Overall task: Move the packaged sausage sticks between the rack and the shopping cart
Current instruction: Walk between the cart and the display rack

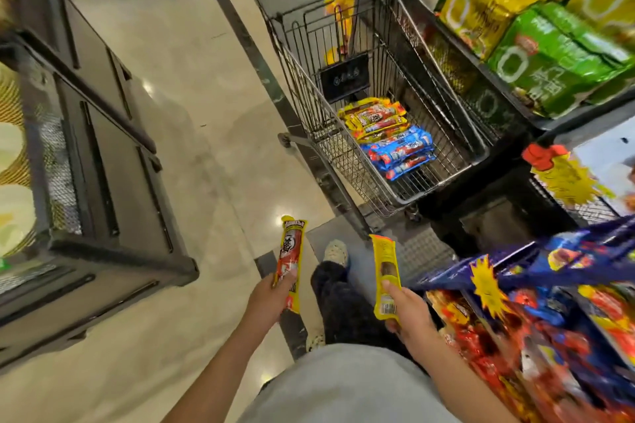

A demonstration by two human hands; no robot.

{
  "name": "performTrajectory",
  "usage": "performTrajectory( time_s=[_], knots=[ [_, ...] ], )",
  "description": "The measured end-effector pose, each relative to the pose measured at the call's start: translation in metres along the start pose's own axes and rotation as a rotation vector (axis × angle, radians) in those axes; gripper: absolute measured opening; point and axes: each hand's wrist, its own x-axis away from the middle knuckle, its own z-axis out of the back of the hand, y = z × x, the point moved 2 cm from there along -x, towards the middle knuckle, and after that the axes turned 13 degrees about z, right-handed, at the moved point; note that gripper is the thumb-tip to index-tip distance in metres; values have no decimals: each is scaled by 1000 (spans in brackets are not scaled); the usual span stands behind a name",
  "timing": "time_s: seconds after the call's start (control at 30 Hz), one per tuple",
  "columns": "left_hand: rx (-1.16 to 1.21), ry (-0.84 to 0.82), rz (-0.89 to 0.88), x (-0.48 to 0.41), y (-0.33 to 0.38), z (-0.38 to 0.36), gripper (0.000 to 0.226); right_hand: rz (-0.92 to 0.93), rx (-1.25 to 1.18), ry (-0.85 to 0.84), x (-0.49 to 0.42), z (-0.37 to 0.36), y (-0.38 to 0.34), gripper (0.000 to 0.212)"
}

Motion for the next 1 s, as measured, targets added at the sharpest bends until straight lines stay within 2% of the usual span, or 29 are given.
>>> performTrajectory(
  time_s=[0.1,0.27,0.4,0.5,0.6,0.7,0.87,0.97,1.0],
  knots=[
    [-8,-54,5,-23,38,7,40,-25,-99,24,-25,-20,-25,27],
    [-11,-82,-29,-69,120,35,35,16,-126,-29,-85,-85,-88,22],
    [4,-33,-6,-108,192,90,44,66,-109,-118,-147,-153,-150,26],
    [-8,71,-18,-144,253,144,53,95,-41,-188,-194,-205,-208,28],
    [-12,160,-24,-171,310,181,46,127,-13,-266,-228,-244,-261,23],
    [-29,145,-43,-190,353,191,41,148,41,-318,-251,-267,-290,25],
    [-166,45,-106,-213,425,169,37,101,-15,-215,-285,-268,-310,27],
    [-323,29,-207,-235,468,152,37,42,-150,-61,-296,-260,-318,26],
    [-407,-18,-242,-250,495,133,38,25,-216,43,-310,-249,-321,27]
  ],
)
